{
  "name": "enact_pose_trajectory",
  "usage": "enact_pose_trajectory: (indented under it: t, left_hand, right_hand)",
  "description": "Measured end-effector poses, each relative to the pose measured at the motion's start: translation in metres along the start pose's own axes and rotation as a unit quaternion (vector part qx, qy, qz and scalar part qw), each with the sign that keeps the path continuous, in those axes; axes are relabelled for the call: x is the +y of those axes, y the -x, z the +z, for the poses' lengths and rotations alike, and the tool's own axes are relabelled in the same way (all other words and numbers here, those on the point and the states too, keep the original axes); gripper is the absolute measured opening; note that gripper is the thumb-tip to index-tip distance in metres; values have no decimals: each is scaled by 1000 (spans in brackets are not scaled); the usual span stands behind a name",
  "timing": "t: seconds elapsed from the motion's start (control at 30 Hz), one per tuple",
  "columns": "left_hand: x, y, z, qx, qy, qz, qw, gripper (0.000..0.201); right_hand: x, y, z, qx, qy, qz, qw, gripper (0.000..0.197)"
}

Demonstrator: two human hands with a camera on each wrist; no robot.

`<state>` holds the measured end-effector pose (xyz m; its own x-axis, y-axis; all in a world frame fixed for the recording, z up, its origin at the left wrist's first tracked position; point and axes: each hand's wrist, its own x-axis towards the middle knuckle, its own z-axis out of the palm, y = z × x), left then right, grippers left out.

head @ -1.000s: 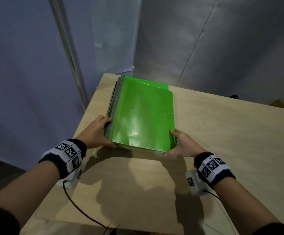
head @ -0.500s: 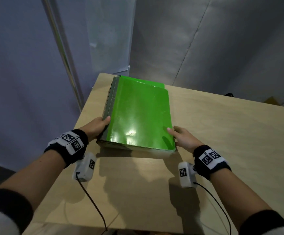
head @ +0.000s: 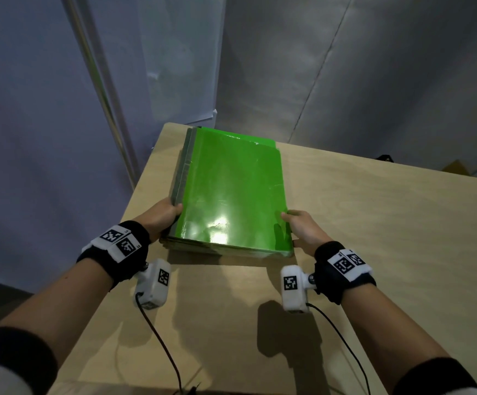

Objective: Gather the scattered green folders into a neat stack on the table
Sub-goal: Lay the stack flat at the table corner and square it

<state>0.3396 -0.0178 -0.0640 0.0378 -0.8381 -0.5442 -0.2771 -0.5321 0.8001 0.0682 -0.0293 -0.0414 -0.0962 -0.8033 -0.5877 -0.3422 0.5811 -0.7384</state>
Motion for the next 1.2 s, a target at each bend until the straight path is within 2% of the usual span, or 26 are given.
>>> enact_pose_trajectory:
  t: [0.13,0.37,0.6,0.83,1.07,1.13,1.2]
  left_hand:
    - [0,4,-2,-16,42,-1,999,32]
    - [2,6,-2,-10,60,6,998,35]
    - [0,1,-6,1,45,-4,999,32]
    - [-1,5,-2,-1,53,17,998,36]
    - [-3,2,-1,4,74,-5,997,33]
    - [0,1,2,15,45,-14,999,31]
    - [2,1,3,25,20,-22,999,35]
  right_hand:
    - [8,-6,-6,5,-73,24,997,42]
    - [5,-5,2,36,-34,24,998,33]
    - [7,-3,6,29,-28,17,999,31]
    - [3,0,8,34,-12,20,999,31]
    - [-4,0,12,39,45,28,998,27]
    - [-6,-1,11,41,44,30,998,17]
    - [-6,2,11,40,41,28,998,18]
